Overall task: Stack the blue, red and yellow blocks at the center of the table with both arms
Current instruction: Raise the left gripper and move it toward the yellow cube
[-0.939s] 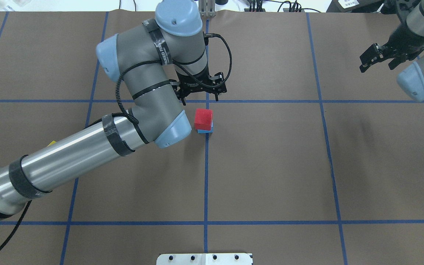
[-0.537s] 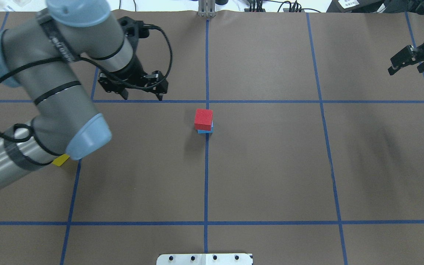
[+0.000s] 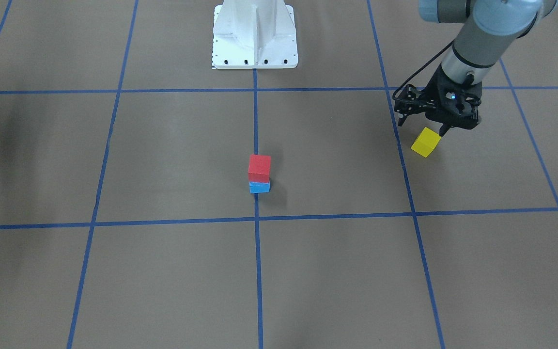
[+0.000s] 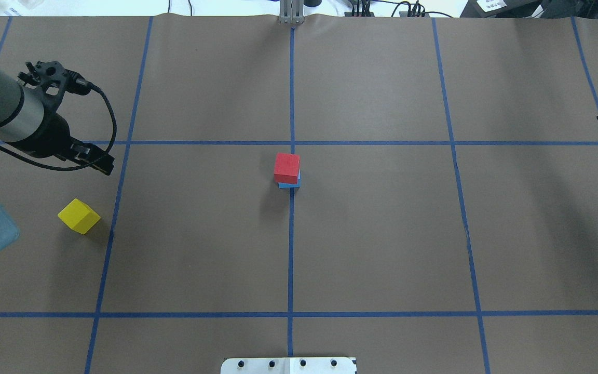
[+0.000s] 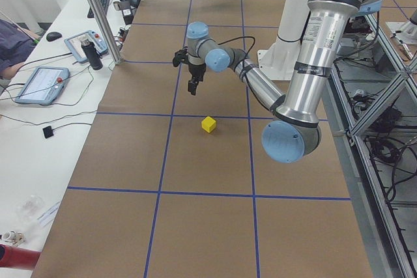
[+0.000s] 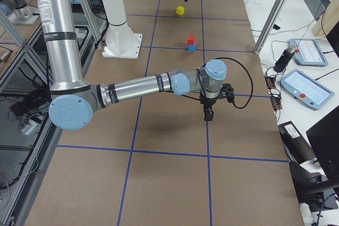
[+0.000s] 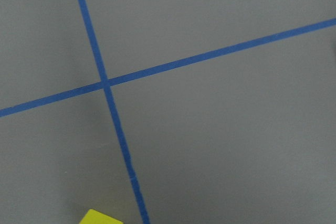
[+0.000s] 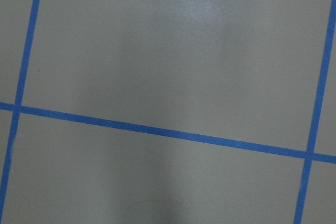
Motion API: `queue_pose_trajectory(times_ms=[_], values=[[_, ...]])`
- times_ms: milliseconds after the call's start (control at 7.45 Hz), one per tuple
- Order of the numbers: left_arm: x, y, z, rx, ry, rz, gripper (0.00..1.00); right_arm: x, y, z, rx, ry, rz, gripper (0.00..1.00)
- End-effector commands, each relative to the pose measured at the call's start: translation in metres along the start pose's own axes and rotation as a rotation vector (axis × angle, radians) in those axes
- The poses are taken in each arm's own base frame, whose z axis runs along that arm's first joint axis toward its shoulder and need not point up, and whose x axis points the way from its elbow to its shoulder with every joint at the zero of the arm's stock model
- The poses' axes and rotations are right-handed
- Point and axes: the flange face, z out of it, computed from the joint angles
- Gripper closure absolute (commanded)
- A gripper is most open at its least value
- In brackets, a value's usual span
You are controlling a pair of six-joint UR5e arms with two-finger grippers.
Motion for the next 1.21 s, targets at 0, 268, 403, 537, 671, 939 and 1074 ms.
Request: queue_pose_trajectory(times_ms=[0, 268, 403, 537, 671, 939, 1074], values=[[-0.048, 0.026, 0.048, 0.055, 0.034, 0.058, 0.0, 0.011, 0.032, 0.001, -0.009, 0.005, -0.002, 0.01], [-0.057, 0.025, 0.067, 0.047, 0.031, 0.071, 0.0, 0.013, 0.033, 0.001, -0.011, 0.006, -0.004, 0.01], [-0.058, 0.026, 0.07, 0.043, 0.029, 0.091, 0.0, 0.012, 0.033, 0.001, -0.009, 0.006, -0.006, 0.01], [-0.058, 0.03, 0.077, 0.027, 0.027, 0.093, 0.0, 0.012, 0.033, 0.001, -0.01, 0.006, -0.005, 0.01], [-0.051, 0.034, 0.089, 0.017, 0.01, 0.106, 0.0, 0.011, 0.033, 0.0, -0.009, 0.004, -0.004, 0.01], [-0.044, 0.042, 0.112, -0.016, -0.004, 0.123, 0.0, 0.011, 0.033, 0.0, -0.009, 0.004, -0.004, 0.01], [-0.043, 0.044, 0.114, -0.02, -0.003, 0.126, 0.0, 0.011, 0.033, 0.0, -0.009, 0.003, -0.004, 0.01]])
